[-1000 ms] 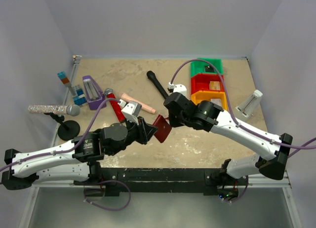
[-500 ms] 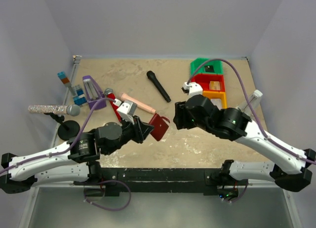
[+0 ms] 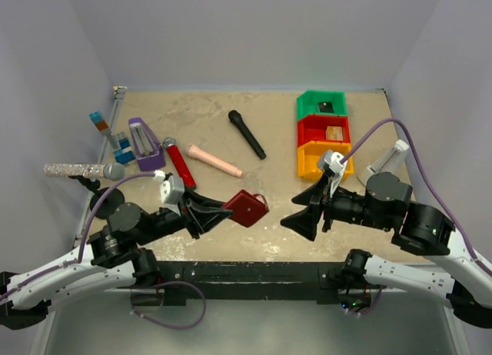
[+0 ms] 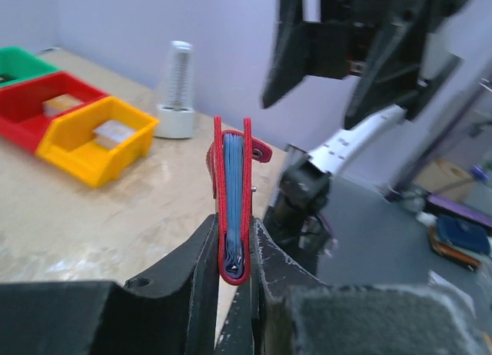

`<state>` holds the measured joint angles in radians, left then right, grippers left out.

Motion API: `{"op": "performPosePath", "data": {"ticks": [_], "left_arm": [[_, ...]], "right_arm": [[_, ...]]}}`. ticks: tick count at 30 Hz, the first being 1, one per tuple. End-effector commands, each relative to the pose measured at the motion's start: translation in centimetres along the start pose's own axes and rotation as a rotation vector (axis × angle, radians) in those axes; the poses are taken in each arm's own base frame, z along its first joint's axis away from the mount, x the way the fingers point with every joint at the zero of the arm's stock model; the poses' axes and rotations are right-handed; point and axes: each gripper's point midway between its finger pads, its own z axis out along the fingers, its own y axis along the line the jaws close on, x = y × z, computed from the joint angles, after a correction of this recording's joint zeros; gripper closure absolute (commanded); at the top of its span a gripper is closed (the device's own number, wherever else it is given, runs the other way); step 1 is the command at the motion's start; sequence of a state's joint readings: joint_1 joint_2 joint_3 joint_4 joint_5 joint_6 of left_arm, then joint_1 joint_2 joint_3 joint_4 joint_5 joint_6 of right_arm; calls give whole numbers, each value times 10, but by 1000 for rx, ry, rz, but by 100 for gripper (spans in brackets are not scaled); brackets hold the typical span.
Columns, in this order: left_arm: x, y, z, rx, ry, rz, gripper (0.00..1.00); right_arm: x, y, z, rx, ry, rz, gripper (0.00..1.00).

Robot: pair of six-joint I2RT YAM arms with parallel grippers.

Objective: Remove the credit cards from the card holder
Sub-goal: Open the card holder at the center of the board.

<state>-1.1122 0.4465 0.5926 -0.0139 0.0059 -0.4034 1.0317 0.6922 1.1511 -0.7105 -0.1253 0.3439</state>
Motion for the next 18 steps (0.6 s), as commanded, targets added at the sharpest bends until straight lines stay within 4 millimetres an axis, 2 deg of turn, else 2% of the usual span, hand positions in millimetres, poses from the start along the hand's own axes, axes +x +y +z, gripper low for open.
{"op": "performPosePath", "data": {"ticks": [1,3,6,10,18], "left_arm": [[-21,-72,-3,398,3,77,100],[-15,-89,-5,498,52,77,100],[-8,-102,-8,594,102,76,100],[-1,-109,-12,661,124,89,100],[-5,-122,-7,742,149,90,100]], "right_arm": [[-14,28,-11,-141,-44,-21,23],[-13,29,-11,-152,-46,-13,23],[-16,40,-17,-205,-64,1,23],[-14,54,-22,-283,-57,20,23],[0,60,-11,-338,-11,64,32]]}}
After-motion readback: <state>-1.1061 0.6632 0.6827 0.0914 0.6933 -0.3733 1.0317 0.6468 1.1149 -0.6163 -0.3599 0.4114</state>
